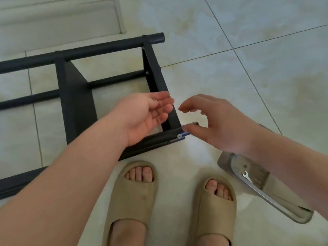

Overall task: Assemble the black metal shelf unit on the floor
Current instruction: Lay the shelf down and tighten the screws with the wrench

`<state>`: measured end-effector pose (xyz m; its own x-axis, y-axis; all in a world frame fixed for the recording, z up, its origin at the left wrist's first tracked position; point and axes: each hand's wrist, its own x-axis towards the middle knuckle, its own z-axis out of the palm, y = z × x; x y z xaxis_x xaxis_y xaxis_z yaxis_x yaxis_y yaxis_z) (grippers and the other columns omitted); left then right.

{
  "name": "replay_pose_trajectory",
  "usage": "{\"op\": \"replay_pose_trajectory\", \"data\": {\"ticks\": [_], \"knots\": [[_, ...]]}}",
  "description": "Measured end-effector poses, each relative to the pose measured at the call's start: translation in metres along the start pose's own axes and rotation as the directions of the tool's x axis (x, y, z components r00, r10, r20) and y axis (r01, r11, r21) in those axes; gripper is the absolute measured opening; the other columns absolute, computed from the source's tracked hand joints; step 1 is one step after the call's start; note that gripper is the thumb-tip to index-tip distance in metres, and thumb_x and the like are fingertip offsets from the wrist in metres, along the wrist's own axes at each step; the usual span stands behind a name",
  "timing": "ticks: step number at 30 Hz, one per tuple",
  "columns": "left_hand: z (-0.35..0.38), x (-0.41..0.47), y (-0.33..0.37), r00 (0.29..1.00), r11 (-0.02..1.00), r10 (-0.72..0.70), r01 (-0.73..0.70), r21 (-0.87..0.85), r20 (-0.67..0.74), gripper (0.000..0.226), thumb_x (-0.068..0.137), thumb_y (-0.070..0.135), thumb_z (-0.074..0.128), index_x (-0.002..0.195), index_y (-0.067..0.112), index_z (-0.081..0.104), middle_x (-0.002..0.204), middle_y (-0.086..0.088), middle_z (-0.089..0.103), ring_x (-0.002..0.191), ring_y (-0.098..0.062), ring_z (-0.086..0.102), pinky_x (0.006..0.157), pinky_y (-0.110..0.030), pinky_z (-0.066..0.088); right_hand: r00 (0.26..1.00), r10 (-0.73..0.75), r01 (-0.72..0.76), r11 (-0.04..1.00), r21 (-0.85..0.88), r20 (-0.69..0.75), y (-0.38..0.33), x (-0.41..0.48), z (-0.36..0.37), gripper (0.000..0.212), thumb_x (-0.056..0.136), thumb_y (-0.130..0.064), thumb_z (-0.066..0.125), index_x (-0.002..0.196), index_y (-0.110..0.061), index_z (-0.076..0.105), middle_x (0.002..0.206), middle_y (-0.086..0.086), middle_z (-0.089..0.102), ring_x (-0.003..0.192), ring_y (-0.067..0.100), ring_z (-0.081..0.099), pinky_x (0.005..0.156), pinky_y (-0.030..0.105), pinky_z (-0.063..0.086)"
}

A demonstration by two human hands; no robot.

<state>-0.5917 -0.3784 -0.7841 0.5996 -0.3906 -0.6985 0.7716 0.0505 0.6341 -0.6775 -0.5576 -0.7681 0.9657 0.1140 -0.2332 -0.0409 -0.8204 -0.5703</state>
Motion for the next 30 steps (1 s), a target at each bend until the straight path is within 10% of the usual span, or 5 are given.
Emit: {"op": "replay_pose_trajectory", "data": {"ticks": [9, 15, 18, 23, 30], "knots": [[-0.014, 0.030, -0.021, 0.999, 0.800, -0.015, 0.035, 0.599, -0.039, 0.027, 0.098, -0.002, 0.044, 0.100, 0.010, 0.067, 0.090, -0.008, 0.075, 0.073, -0.014, 0.072, 0.055, -0.022, 0.055, 0.975, 0.033, -0.029, 0.999, -0.024, 0.221, -0.001, 0.029, 0.010, 0.048, 0.076, -0.026, 0.088, 0.114, -0.024, 0.059, 0.108, -0.004, 0.057, 0.087, 0.011, 0.063, 0.077, 0.026, 0.048], [-0.010, 0.038, -0.023, 0.996, 0.709, -0.080, 0.034, 0.705, 0.033, 0.027, 0.093, 0.000, 0.048, 0.108, 0.000, 0.070, 0.106, -0.022, 0.073, 0.106, -0.040, 0.067, 0.098, -0.055, 0.051, 0.964, -0.031, 0.066, 0.990, -0.127, 0.263, 0.010, 0.037, 0.008, 0.071, 0.073, -0.041, 0.088, 0.130, -0.028, 0.047, 0.123, -0.006, 0.050, 0.097, 0.018, 0.062, 0.075, 0.018, 0.048], [-0.013, 0.042, -0.026, 0.993, 0.710, -0.103, 0.038, 0.704, 0.051, 0.028, 0.093, 0.000, 0.045, 0.106, 0.000, 0.070, 0.102, -0.018, 0.075, 0.102, -0.036, 0.070, 0.097, -0.053, 0.053, 0.957, -0.138, 0.233, 0.890, -0.392, 0.255, 0.011, 0.048, 0.004, 0.108, 0.065, -0.065, 0.081, 0.154, -0.031, 0.030, 0.151, -0.001, 0.031, 0.135, 0.027, 0.038, 0.106, 0.041, 0.041], [-0.020, 0.037, -0.033, 0.981, 0.743, -0.174, 0.074, 0.666, 0.084, 0.025, 0.094, 0.001, 0.046, 0.091, 0.006, 0.071, 0.087, -0.012, 0.077, 0.079, -0.023, 0.074, 0.075, -0.034, 0.059, 0.891, -0.088, 0.327, 0.805, -0.495, 0.445, 0.000, 0.075, 0.008, 0.152, 0.048, -0.092, 0.065, 0.160, -0.028, -0.014, 0.164, -0.010, -0.031, 0.150, 0.009, -0.029, 0.123, 0.035, -0.012], [-0.024, 0.033, -0.034, 0.980, 0.775, -0.180, 0.087, 0.626, 0.087, 0.028, 0.092, 0.000, 0.042, 0.093, 0.007, 0.068, 0.090, -0.014, 0.077, 0.089, -0.029, 0.075, 0.086, -0.042, 0.058, 0.885, -0.098, 0.355, 0.776, -0.521, 0.456, 0.000, 0.075, 0.015, 0.153, 0.048, -0.098, 0.053, 0.156, -0.024, -0.026, 0.160, -0.008, -0.040, 0.147, 0.009, -0.034, 0.121, 0.033, -0.016]]}}
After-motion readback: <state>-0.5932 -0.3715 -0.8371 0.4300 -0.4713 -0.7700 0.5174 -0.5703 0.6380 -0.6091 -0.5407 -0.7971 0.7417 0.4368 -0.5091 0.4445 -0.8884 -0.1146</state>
